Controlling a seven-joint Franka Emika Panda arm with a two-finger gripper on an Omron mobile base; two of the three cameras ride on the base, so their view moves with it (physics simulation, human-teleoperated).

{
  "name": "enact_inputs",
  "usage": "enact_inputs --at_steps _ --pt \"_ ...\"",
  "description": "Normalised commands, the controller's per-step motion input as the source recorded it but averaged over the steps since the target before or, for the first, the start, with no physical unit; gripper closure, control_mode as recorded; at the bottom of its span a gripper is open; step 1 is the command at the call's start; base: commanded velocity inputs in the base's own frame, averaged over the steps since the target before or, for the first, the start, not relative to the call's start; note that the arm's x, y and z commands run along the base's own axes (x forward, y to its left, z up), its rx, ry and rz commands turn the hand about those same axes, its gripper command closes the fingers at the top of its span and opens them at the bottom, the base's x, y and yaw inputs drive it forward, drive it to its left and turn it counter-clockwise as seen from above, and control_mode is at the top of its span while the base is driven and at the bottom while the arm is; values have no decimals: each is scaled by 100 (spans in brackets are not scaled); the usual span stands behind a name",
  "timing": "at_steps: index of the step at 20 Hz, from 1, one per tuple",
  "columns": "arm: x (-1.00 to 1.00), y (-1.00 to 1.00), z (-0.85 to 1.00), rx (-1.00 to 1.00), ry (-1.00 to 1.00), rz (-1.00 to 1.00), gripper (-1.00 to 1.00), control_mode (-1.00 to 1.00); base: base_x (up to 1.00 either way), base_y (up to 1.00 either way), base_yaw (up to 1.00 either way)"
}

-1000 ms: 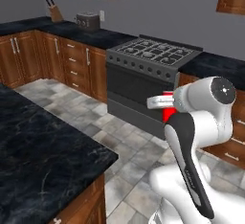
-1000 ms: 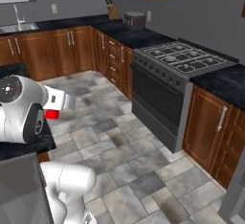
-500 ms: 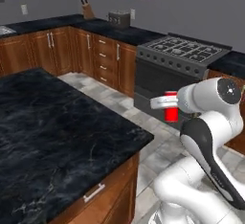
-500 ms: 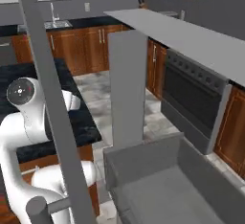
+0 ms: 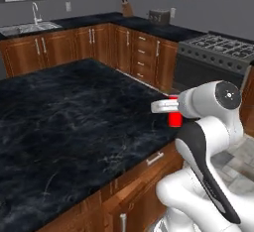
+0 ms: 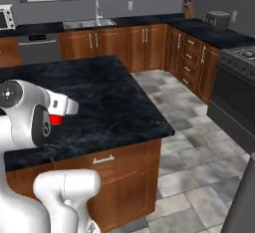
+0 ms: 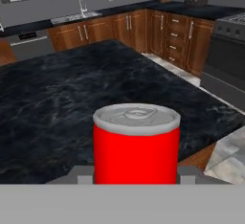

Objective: Open the fridge, grab two sodas, and place both sodas inside the bowl with ice on the dining counter.

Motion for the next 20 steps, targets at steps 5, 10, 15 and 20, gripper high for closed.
enact_inputs --at_steps 5,10,15,20 --pt "0 0 0 0 0 0 100 100 -53 100 25" --pt "0 0 0 0 0 0 100 100 -52 100 24" --pt "0 0 0 0 0 0 100 100 -47 100 22" --pt "0 0 0 0 0 0 100 100 -45 100 20"
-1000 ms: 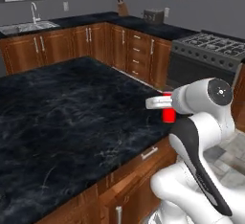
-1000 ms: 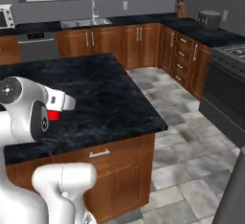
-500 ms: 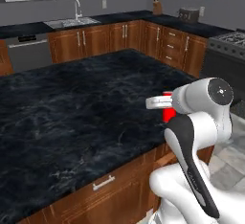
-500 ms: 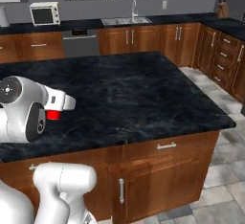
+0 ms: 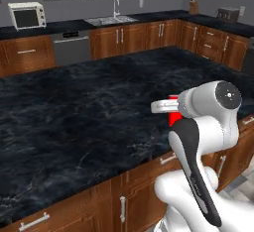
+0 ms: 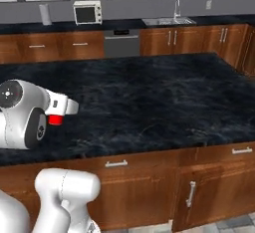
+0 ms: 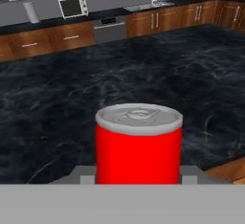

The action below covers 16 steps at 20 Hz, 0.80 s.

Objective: Open the fridge, grab two sodas, and place both sodas inside the bowl with ice on the dining counter.

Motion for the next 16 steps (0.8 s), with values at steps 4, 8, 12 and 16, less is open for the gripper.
enact_inputs --at_steps 4,8,12,16 --pt "0 0 0 0 0 0 100 100 -46 100 20" --pt "0 0 0 0 0 0 100 100 -50 100 20" --pt "0 0 0 0 0 0 100 100 -51 100 20" --pt "0 0 0 0 0 0 100 100 -51 100 20"
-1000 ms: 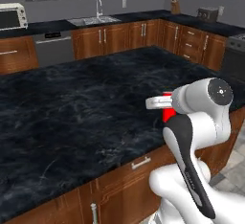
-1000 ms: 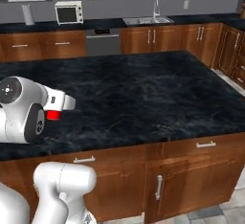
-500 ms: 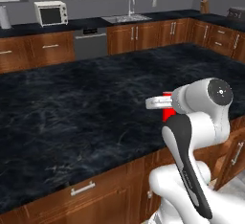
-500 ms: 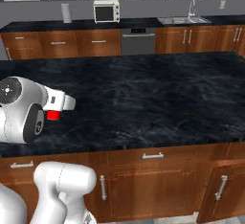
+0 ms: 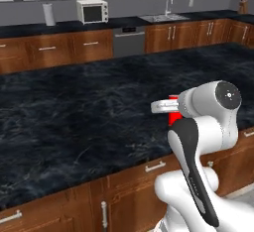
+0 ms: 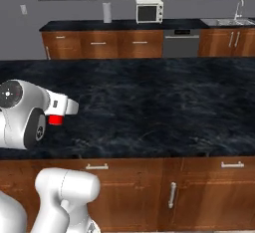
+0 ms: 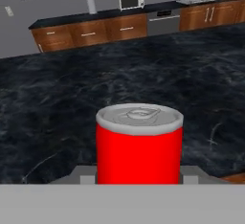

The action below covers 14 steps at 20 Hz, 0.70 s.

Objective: Open the fridge, grab two sodas, and place both sodas inside the bowl with ice on the dining counter.

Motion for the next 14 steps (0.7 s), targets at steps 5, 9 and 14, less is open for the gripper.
enact_inputs --at_steps 5,9,14 --pt "0 0 0 0 0 0 100 100 -51 100 20" --pt "0 0 0 0 0 0 100 100 -41 100 17" --pt "0 0 0 0 0 0 100 100 -17 100 9"
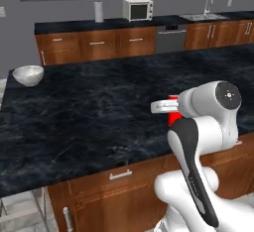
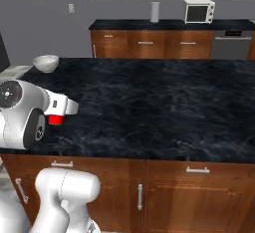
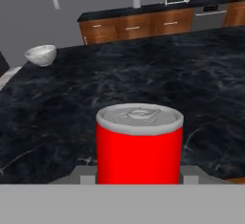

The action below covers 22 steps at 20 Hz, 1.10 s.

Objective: Open the fridge, grab two sodas, and place both sodas inside the bowl with ice on the dining counter.

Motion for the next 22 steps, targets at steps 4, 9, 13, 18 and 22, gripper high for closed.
enact_inputs --at_steps 4,9,13,18,22 --pt "0 0 0 0 0 0 100 100 1 100 0" --pt "0 0 0 0 0 0 100 100 11 100 -8" --pt "0 0 0 0 0 0 100 100 15 100 -17" --pt "0 0 0 0 0 0 100 100 17 100 -26" --pt "0 0 0 0 0 0 100 100 17 97 -40"
